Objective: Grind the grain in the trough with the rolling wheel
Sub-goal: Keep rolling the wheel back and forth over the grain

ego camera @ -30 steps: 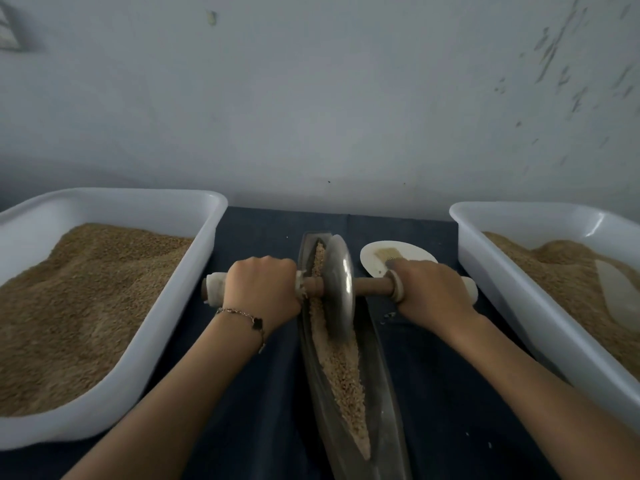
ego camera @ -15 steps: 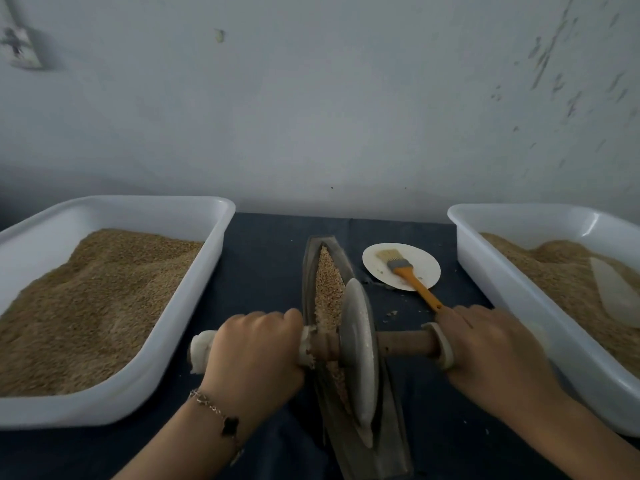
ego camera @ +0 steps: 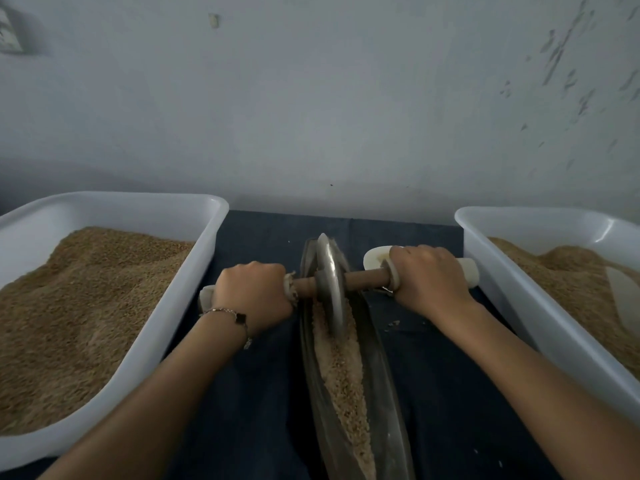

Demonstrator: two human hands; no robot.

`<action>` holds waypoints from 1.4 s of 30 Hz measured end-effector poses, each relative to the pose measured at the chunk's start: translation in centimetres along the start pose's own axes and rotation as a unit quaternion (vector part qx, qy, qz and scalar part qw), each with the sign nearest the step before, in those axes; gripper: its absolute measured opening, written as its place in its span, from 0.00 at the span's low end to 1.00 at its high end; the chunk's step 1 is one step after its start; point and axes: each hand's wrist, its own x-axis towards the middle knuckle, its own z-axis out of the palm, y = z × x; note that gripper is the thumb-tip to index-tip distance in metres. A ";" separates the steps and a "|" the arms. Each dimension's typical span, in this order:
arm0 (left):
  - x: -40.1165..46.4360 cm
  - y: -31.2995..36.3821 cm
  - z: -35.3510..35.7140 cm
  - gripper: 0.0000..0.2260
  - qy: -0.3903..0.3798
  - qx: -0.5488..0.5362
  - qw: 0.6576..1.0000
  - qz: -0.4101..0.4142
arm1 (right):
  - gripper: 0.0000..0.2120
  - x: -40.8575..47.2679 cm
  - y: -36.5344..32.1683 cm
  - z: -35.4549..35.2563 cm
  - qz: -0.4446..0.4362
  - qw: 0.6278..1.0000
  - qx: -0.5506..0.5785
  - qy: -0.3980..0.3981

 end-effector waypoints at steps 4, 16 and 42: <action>-0.7 0.4 0.0 0.09 -0.008 0.018 1.000 0.000 | 0.05 -1.4 -0.3 -0.2 0.010 1.000 0.004 0.018; -10.2 1.8 -2.9 0.13 0.001 0.046 0.998 0.037 | 0.16 -10.8 -1.0 -5.4 -0.010 0.996 0.040 0.080; -3.1 0.6 -0.3 0.10 -0.012 0.027 1.000 -0.008 | 0.07 -3.9 -1.2 -0.8 0.019 0.994 0.024 0.109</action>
